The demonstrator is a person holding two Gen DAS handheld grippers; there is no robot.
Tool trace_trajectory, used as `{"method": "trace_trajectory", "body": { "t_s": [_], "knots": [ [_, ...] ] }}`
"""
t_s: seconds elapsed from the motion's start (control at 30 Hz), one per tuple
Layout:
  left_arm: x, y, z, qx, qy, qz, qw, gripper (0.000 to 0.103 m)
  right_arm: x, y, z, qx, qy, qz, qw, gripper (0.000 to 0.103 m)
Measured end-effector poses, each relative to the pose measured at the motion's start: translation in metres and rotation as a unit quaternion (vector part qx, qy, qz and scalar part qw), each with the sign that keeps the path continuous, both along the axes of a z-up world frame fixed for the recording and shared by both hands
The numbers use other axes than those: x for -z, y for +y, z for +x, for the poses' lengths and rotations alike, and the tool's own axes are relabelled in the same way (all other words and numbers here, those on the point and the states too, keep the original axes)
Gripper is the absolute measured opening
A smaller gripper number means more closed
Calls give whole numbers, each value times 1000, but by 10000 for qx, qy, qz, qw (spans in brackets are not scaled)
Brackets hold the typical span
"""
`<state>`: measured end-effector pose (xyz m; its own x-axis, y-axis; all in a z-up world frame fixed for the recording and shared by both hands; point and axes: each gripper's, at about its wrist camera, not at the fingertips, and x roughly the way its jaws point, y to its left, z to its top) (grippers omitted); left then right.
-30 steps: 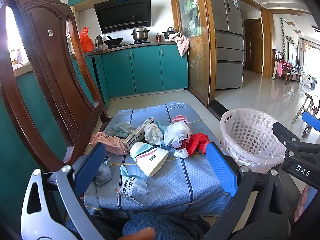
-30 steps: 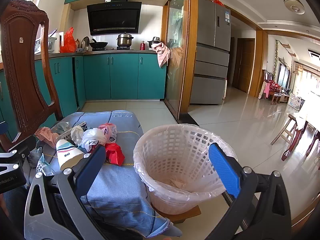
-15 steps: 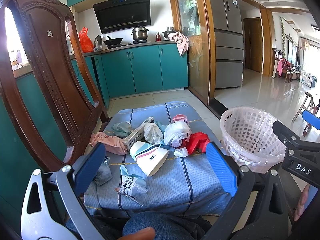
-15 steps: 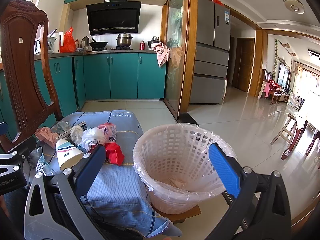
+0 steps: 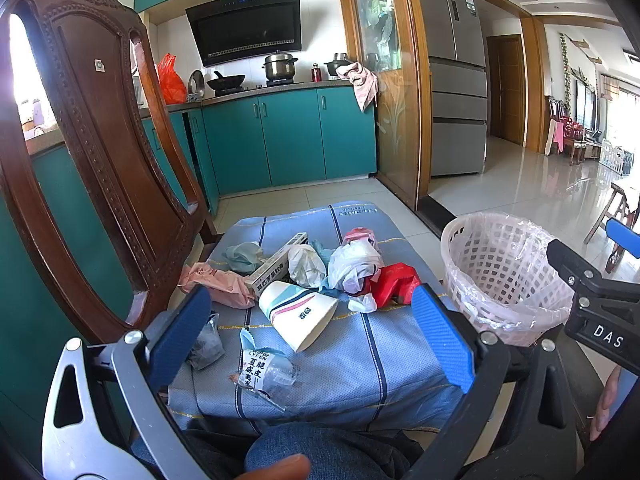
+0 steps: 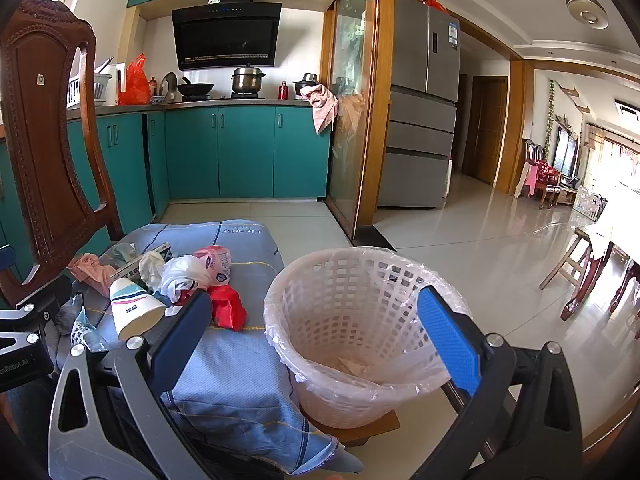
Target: Collect trash
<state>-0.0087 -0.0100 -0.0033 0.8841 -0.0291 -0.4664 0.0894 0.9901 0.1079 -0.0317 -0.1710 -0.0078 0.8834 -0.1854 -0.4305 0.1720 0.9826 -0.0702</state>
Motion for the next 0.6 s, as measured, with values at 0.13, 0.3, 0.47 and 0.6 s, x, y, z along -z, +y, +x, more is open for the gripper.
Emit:
{"method": "trace_trajectory", "body": {
  "t_s": [0.13,0.3,0.47,0.6],
  "knots": [
    [0,-2,1,4,1,8,10000,100,0,0,0,0,1,2,10000,100],
    [0,-2,1,2,-1,8,10000,100,0,0,0,3,1,2,10000,100],
    [0,-2,1,5,-2,12,10000,100,1,-2,-1,17,7,29,10000,100],
    [0,-2,1,5,-1,7,10000,100,1,-2,-1,21,6,23,10000,100]
  ]
}}
